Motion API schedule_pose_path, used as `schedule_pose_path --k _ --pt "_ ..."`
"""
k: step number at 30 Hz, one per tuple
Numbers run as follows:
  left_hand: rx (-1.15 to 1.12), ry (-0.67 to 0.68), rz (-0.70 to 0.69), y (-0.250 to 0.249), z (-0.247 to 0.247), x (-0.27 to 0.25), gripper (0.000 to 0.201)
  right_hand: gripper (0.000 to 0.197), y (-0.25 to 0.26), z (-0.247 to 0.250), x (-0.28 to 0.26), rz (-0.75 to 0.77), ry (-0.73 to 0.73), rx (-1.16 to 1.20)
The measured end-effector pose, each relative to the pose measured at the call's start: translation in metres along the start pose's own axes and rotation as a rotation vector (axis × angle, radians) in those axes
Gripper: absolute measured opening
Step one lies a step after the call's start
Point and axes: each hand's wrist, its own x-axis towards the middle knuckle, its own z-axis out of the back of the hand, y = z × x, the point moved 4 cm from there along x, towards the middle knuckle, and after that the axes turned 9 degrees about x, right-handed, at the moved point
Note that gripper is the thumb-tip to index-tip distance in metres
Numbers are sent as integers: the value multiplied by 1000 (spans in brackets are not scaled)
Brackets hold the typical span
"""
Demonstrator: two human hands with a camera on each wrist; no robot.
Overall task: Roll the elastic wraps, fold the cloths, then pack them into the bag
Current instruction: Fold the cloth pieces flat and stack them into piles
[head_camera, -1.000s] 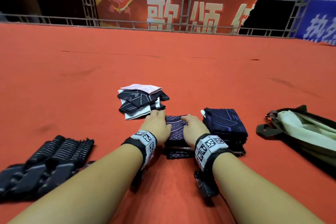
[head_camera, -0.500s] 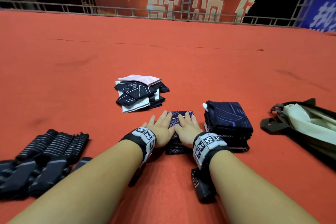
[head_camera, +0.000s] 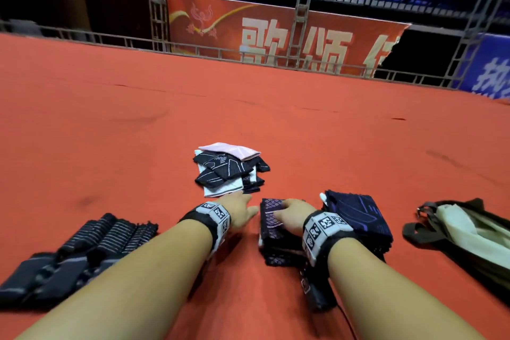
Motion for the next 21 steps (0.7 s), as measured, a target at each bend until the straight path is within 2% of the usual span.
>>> schedule_pose_path --k 1,5,10,14,17,21 --pt "23 -38 30 12 9 1 57 39 8 5 2 26 -41 36" --pt "105 -91 120 52 34 7 45 41 44 6 9 117 -36 134" --pt "191 -58 160 74 39 18 28 26 75 -15 31 200 -16 185" --pt "184 -21 191 86 27 34 32 44 86 -31 57 213 -4 210" --pt "170 -17 185 94 21 48 31 49 87 -32 72 194 0 255" --pt "226 62 218 100 8 64 31 52 80 -35 89 172 -6 324"
